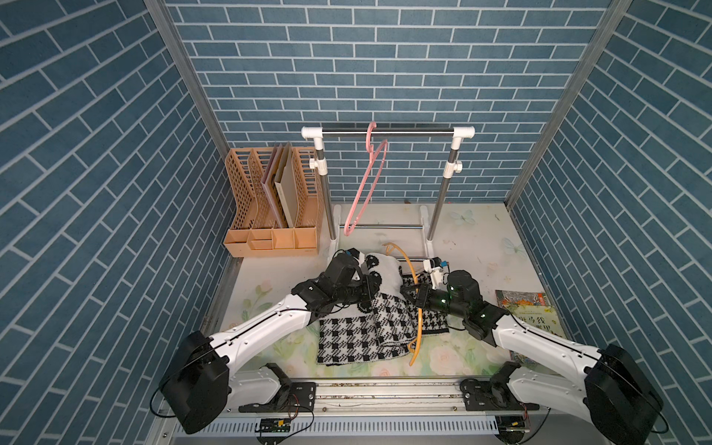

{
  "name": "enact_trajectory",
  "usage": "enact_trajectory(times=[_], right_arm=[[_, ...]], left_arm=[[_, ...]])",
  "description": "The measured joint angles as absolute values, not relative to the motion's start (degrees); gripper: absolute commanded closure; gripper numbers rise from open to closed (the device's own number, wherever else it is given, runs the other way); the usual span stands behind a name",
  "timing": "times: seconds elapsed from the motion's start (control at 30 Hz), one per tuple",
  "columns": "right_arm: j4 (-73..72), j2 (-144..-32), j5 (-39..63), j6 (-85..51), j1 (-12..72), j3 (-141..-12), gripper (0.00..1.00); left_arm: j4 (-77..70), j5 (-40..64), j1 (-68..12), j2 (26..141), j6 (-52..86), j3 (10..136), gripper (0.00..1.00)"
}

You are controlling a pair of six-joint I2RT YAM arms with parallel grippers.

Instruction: Hang the scarf on the hanger

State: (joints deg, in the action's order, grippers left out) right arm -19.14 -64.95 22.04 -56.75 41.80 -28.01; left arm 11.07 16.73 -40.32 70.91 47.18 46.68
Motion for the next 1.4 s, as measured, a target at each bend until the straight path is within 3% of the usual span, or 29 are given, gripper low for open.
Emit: enact_trajectory(times=[0.4, 1.4], right_arm=[[-26.0, -74.2, 20.2, -58.7, 48.1, -31.9, 1.0], [-36.5, -85.5, 14.7, -61.3, 57.4, -36.1, 1.0]], left_arm=[[24.3, 15.2, -31.9, 62.6, 40.8, 46.0, 1.0], [47.8, -7.9, -30.3, 57.7, 38.0, 48.3, 1.0]])
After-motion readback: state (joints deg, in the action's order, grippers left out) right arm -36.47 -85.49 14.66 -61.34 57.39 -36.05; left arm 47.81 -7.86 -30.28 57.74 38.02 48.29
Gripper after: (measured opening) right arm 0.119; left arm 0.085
